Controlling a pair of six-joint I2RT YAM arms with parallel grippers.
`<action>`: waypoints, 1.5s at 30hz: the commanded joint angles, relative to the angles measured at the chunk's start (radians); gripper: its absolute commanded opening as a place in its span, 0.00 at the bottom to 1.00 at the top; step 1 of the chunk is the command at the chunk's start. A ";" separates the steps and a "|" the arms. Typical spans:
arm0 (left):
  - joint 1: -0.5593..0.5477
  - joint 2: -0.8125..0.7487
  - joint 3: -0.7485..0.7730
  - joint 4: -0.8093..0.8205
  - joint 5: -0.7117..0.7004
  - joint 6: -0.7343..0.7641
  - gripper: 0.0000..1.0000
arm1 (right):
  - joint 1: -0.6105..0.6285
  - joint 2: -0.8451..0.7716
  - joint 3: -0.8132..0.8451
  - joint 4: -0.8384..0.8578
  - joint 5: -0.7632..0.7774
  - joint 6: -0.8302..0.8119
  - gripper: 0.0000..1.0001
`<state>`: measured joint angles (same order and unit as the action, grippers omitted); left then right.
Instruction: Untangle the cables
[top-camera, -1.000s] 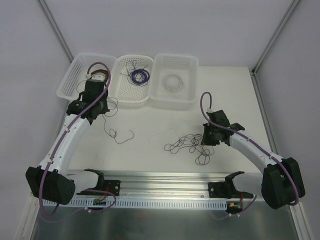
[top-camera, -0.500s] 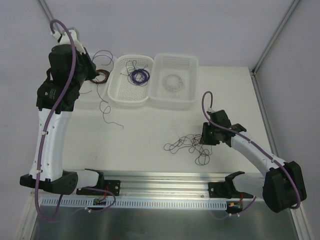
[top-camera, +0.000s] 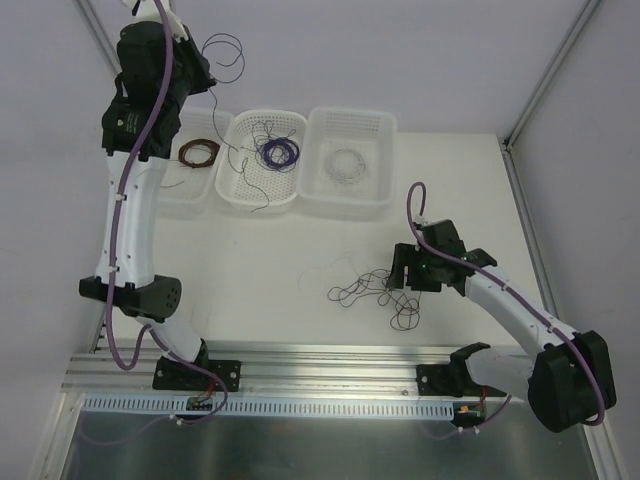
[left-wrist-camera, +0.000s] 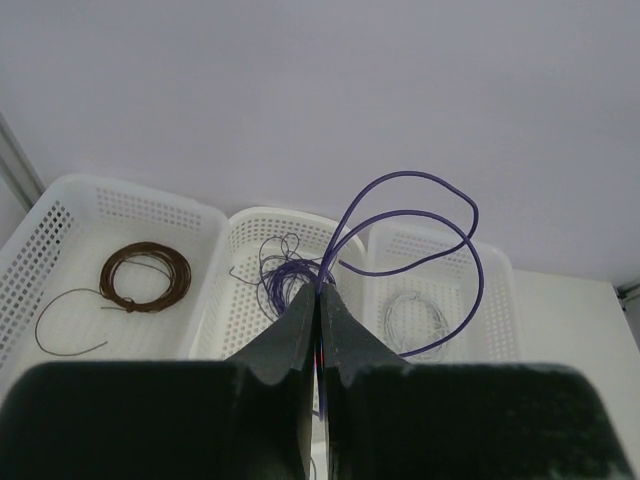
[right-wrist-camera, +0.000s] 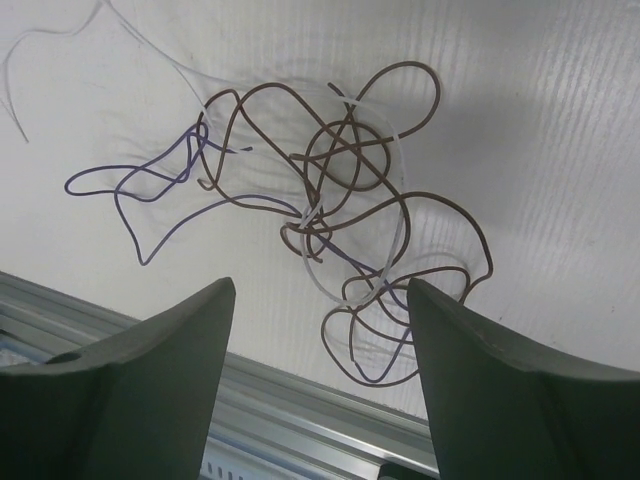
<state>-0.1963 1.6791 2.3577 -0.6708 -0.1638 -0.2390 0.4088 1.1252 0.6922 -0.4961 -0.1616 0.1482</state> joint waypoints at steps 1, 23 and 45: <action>-0.003 0.059 -0.047 0.125 0.014 0.047 0.00 | 0.007 -0.041 0.049 -0.033 -0.033 -0.021 0.75; -0.005 0.216 -0.581 0.281 0.079 0.070 0.54 | 0.013 -0.028 0.053 -0.036 -0.043 -0.052 0.75; -0.581 -0.306 -1.282 0.267 0.136 -0.152 0.96 | 0.013 -0.172 -0.022 -0.048 0.103 0.027 0.73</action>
<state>-0.7197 1.3361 1.1160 -0.3923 0.0143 -0.3080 0.4171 0.9916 0.6941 -0.5369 -0.0776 0.1356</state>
